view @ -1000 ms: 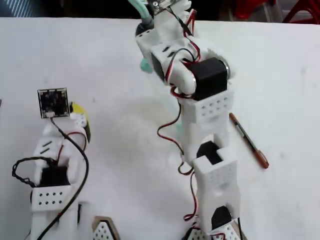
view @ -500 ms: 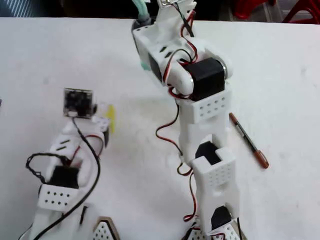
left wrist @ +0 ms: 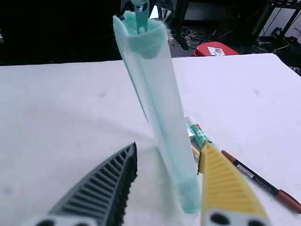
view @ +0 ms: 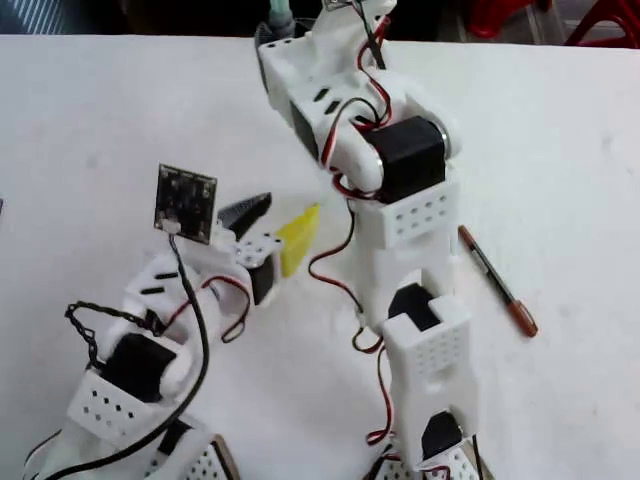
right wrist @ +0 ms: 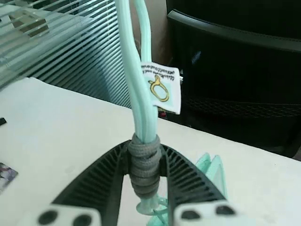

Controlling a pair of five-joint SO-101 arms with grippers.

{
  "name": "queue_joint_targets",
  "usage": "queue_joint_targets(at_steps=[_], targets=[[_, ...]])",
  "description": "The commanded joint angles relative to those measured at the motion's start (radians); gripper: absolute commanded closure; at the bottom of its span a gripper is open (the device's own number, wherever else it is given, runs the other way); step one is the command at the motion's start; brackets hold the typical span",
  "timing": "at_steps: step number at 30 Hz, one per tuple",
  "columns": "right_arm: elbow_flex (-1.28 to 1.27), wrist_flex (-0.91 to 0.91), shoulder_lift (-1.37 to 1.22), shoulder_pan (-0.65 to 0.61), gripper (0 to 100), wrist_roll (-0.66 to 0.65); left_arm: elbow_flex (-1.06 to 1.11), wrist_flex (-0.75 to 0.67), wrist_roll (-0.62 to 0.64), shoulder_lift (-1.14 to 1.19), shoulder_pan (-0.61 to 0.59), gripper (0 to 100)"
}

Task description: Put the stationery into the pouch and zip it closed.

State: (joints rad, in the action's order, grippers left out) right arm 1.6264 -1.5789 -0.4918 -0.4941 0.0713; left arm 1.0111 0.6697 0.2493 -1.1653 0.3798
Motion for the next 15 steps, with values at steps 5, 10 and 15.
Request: queue_joint_targets(at_steps=[5,10,15], targets=[[0.017,-0.056,0.108,-0.015,98.2,0.175,-0.009,-0.152,0.011,0.005,-0.021,77],[0.017,-0.108,0.105,-0.016,98.2,0.176,0.095,-0.350,0.011,0.088,-0.125,77],[0.017,-0.137,0.064,-0.033,98.2,0.180,0.114,-0.423,0.009,0.157,-0.128,77]])
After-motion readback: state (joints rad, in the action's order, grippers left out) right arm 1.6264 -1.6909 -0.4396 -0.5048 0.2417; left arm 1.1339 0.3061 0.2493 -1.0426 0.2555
